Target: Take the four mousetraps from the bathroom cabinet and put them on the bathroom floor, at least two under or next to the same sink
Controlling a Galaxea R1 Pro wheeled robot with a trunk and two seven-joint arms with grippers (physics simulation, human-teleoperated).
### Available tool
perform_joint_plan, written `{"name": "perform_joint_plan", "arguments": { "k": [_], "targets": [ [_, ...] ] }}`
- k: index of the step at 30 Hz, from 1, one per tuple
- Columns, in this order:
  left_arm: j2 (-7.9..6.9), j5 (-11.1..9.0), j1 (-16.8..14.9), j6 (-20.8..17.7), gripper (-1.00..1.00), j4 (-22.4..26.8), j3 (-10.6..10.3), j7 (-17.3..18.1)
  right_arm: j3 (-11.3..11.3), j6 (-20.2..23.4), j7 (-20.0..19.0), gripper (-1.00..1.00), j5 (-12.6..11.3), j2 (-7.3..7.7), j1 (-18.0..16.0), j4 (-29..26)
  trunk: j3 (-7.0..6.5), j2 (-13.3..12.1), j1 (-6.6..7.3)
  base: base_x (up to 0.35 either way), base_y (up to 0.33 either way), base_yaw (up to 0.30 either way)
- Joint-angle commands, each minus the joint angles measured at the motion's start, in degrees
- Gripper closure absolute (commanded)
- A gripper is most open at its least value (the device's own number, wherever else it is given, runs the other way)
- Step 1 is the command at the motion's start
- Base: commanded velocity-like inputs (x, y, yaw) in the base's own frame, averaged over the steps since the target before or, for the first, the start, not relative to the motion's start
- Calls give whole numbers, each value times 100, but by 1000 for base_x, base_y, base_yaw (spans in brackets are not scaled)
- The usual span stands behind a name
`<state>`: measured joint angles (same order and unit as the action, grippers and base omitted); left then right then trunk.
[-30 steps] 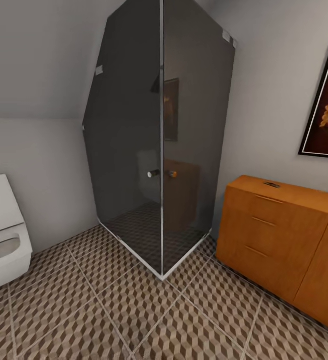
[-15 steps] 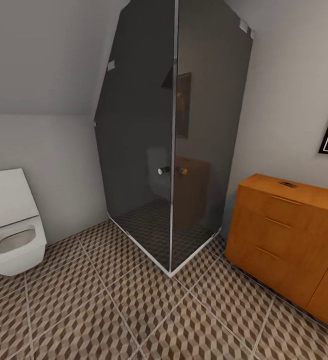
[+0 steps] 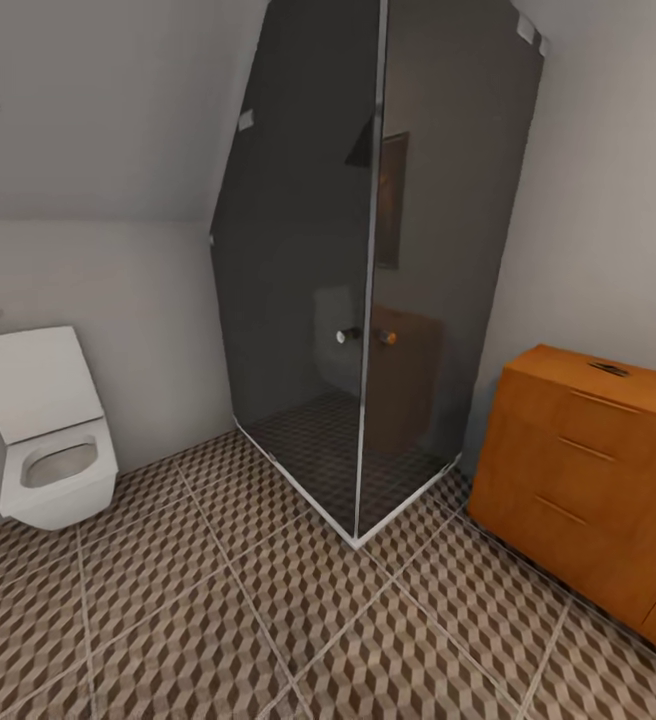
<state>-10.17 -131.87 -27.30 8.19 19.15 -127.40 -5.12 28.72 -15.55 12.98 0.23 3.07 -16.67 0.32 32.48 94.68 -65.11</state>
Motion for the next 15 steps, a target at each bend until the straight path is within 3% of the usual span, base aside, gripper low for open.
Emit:
{"name": "perform_joint_plan", "arguments": {
  "k": [1, 15],
  "targets": [
    [-3, -18, -12, 45, 100, 27, -48, -36, 26, -18, 18, 100, -14, 0, -2, 4, 15, 4, 0, 0, 0, 138],
    [-2, -18, -12, 45, 100, 27, -48, -37, 25, -19, 15, 100, -14, 0, -2, 4, 132, 4, 0, 0, 0, 138]
  ]
}}
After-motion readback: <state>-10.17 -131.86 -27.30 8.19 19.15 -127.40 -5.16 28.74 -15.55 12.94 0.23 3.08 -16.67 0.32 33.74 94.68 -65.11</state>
